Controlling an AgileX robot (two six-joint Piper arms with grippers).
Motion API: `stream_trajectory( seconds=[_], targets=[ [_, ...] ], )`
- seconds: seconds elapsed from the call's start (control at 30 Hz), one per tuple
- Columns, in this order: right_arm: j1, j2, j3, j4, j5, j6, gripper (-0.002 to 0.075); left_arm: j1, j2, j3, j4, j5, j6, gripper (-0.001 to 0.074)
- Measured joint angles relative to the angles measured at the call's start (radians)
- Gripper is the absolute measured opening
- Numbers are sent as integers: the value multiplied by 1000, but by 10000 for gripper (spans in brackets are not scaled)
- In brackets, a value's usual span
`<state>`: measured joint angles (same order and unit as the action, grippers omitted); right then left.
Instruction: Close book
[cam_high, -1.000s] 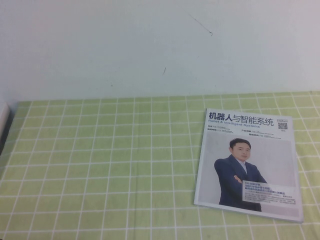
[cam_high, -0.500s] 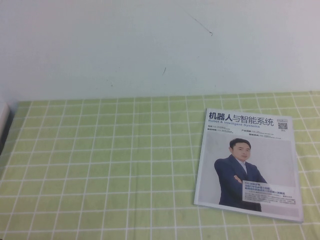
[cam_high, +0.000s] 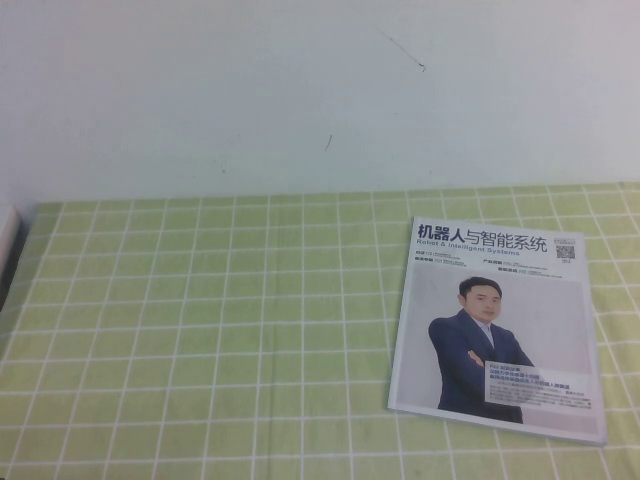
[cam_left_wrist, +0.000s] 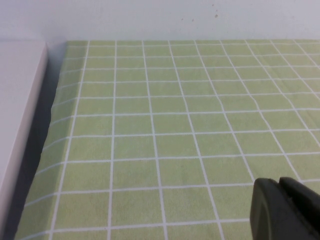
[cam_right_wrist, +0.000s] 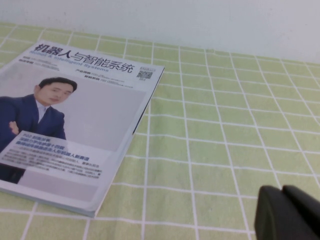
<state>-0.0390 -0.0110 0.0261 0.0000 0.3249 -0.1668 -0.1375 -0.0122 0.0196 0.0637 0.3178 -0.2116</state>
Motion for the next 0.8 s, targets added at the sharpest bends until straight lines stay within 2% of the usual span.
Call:
stream_trajectory(
  seconds=[0.2,0.4,0.8],
  targets=[
    [0,0,0,0,0,0,-3,5,0,0,0,0,0,-4],
    [0,0,0,0,0,0,-3,58,0,0,0,0,0,-4],
    [48,0,0,0,0,0,-3,60,0,-2,0,0,-2,-4]
  ],
)
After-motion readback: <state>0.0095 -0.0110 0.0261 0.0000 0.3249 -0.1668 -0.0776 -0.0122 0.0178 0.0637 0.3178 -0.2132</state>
